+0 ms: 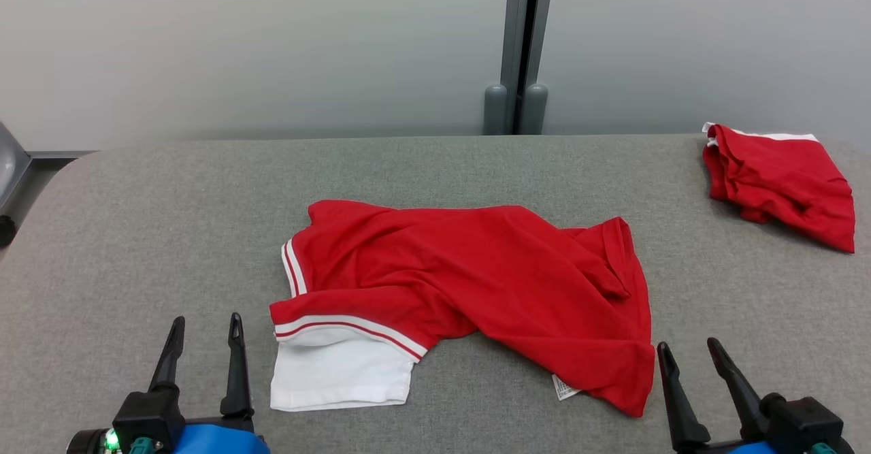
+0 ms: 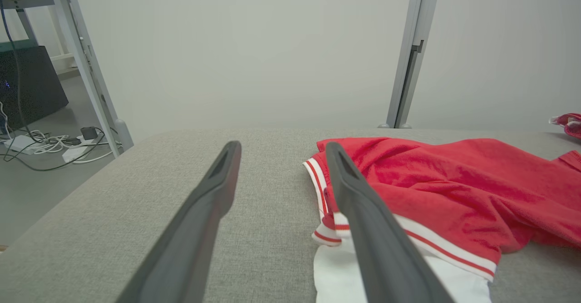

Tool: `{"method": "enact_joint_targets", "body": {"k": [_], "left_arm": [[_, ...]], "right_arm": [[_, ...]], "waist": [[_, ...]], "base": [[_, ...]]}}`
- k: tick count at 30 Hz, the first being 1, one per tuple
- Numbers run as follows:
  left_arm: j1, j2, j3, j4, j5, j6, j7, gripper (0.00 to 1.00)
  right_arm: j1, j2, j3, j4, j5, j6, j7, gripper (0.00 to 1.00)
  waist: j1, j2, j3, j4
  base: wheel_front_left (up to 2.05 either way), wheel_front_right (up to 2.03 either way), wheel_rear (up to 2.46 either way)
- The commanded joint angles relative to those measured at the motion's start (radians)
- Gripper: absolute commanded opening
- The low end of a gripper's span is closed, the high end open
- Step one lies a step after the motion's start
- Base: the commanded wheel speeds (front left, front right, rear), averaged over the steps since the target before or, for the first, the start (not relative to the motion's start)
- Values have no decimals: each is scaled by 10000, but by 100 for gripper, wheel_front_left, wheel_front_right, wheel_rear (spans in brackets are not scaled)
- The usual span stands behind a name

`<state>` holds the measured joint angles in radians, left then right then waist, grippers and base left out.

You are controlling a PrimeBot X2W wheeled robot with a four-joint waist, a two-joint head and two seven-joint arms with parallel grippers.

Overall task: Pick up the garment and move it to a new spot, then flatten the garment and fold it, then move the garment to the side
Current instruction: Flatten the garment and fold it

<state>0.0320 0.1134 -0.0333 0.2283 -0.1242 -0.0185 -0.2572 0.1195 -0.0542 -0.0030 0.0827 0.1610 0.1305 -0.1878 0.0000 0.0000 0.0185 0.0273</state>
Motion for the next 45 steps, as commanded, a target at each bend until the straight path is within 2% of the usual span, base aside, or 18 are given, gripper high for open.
{"method": "enact_joint_targets", "body": {"k": [1, 10, 25, 44, 45], "left_arm": [[-207, -19, -3, -1, -93, 8, -40, 100], [-416, -146, -285, 421, -283, -122, -42, 100], [-1124, -363, -740, 3022, -618, -580, -83, 100], [-1793, -462, -538, 5396, -775, -812, -45, 100], [-1809, -480, -565, 5583, -824, -848, -32, 100]], "right_arm": [[81, -66, 37, 224, -18, 4, 106, 100], [-189, -465, 587, 1543, 116, 6, 54, 100], [-1187, -601, 2032, 3711, 598, 4, -466, 100], [-1805, -760, 3286, 4650, 1243, 6, -710, 100], [-1832, -762, 3336, 4680, 1290, 6, -714, 31]], "waist": [[0, 0, 65, -16], [0, 0, 393, -60], [0, 0, 914, -86], [0, 0, 1142, -281], [0, 0, 1137, -291]], "base": [[0, 0, 0], [0, 0, 0], [0, 0, 0], [0, 0, 0], [0, 0, 0]]}}
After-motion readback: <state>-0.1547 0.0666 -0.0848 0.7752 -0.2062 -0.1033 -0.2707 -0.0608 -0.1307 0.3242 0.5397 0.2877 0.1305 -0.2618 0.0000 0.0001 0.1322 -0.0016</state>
